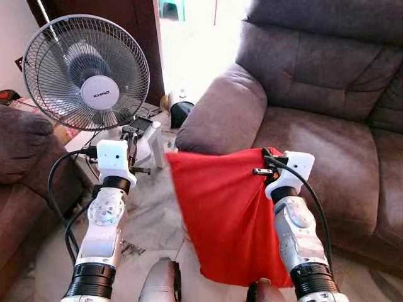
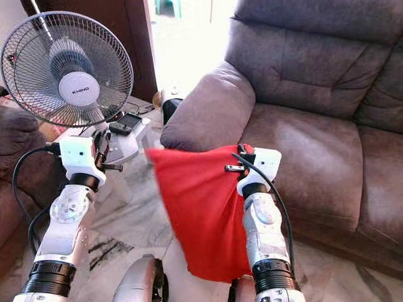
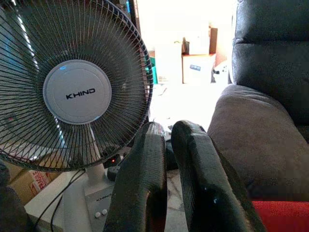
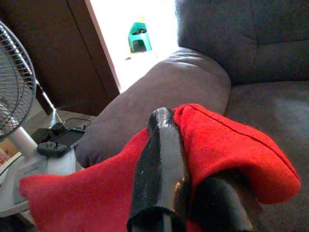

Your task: Move the pillow to the sofa from floor

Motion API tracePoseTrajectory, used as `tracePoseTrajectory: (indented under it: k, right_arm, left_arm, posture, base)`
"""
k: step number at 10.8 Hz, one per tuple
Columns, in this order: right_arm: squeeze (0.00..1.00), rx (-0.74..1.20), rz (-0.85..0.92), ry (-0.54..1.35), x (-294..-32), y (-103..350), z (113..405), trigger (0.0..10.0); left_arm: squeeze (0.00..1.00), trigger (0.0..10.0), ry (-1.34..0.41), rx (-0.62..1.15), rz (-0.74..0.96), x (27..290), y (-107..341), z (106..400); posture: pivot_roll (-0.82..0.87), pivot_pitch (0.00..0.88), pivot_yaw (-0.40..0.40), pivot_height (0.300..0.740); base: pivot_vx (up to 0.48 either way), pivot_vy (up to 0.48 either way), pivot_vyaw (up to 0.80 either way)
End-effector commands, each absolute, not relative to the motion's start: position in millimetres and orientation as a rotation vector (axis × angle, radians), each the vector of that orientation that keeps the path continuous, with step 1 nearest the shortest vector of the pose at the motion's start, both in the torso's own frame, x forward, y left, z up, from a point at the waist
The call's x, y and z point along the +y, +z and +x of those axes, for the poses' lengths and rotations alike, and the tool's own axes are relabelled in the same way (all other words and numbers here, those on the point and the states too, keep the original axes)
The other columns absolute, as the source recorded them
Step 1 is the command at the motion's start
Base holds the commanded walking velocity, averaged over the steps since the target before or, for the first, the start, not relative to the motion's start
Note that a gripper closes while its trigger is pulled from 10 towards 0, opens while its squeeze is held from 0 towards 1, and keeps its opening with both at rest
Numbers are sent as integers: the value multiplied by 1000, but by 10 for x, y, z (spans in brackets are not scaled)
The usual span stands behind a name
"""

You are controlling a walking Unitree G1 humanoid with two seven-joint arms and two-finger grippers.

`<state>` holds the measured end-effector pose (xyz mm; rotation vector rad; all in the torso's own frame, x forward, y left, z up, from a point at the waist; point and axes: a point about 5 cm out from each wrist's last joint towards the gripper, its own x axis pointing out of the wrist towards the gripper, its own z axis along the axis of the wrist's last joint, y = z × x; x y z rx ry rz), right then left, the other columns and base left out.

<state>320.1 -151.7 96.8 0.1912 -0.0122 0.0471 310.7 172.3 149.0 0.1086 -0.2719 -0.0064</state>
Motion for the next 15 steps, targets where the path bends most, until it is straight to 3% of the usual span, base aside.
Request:
tracePoseTrajectory:
  k: [1, 9, 10, 15]
  right_arm:
    - [0, -166, 189, 50, -1542, 1274, 3253, 10000]
    - [0, -166, 189, 50, -1542, 1274, 3253, 10000]
    - [0, -156, 187, 55, -1532, 1255, 3253, 10000]
    - [0, -156, 187, 55, -1532, 1255, 3253, 10000]
  left_arm:
    - [0, 10000, 1, -268, 104, 1740, 1486, 3088]
    - [0, 10000, 1, -268, 104, 1740, 1486, 3088]
    - [0, 10000, -2, -264, 104, 1738, 1480, 3090]
    - [0, 10000, -2, -264, 104, 1738, 1480, 3090]
  posture:
    - [85, 118, -81, 693]
    - [85, 118, -81, 693]
    - [87, 0, 0, 693]
    - [87, 0, 0, 693]
  base:
    - [0, 0, 0]
    - [0, 0, 0]
    - [0, 0, 0]
    - [0, 0, 0]
